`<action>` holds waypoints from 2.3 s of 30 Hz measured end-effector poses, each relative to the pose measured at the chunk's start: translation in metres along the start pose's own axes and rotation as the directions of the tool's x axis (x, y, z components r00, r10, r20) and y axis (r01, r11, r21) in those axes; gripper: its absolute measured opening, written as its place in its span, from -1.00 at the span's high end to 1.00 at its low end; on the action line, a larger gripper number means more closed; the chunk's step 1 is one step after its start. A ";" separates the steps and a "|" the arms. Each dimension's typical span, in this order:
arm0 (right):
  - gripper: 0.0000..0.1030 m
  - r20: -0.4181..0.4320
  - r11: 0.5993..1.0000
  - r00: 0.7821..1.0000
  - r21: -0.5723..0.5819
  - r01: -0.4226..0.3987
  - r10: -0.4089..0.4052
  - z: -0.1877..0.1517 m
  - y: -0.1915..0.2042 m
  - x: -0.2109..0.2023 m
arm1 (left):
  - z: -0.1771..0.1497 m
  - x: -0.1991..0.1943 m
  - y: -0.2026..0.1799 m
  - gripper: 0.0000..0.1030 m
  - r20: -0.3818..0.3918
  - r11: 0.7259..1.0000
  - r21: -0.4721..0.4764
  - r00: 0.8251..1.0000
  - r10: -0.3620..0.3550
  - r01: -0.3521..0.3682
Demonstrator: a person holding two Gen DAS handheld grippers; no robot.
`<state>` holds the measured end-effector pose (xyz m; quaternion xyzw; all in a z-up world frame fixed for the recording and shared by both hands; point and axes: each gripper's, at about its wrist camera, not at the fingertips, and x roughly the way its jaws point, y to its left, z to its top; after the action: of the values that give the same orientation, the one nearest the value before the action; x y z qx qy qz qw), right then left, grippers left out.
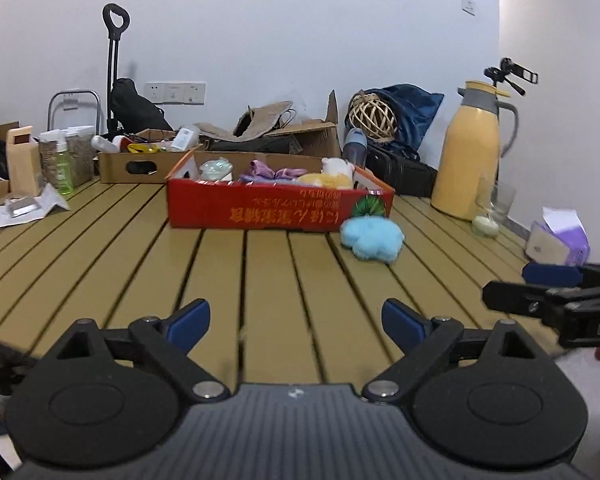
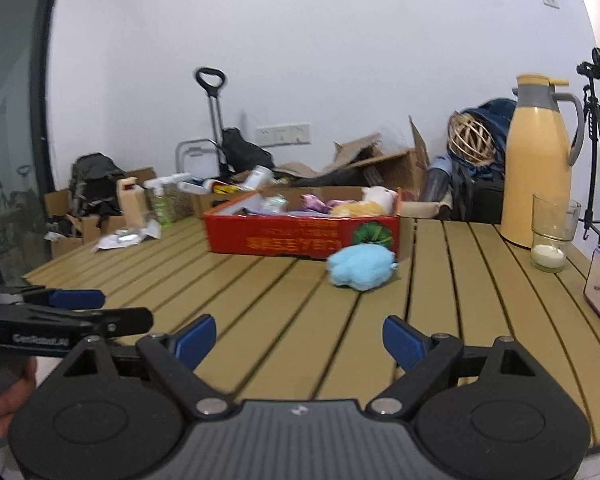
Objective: Organize soft objects
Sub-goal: 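Close both tools on the light-blue fuzzy plush toy, then lift the blue plush with both tools and lower it into the box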
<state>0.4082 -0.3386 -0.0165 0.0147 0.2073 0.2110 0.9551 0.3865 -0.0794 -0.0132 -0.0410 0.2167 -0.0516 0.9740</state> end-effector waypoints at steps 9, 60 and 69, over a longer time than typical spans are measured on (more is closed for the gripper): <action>-0.66 -0.054 0.999 0.998 0.035 0.040 -0.038 0.051 -0.066 0.099 | 0.058 0.110 -0.033 -0.73 0.011 0.997 -0.070 1.000 -0.013 0.013; 0.37 0.063 0.924 0.970 0.295 -0.244 0.236 0.003 0.047 0.001 | 0.010 -0.065 0.017 0.58 0.009 0.975 -0.110 0.981 -0.195 0.194; 0.37 0.076 0.930 0.969 0.272 -0.248 0.236 0.024 0.055 -0.001 | 0.036 -0.051 0.034 0.59 0.053 0.964 -0.139 0.974 -0.222 0.227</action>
<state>0.3956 -0.2872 0.0122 0.1793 0.2116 0.2953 0.9143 0.3586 -0.0377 0.0370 -0.1364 0.1956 -0.1450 0.9603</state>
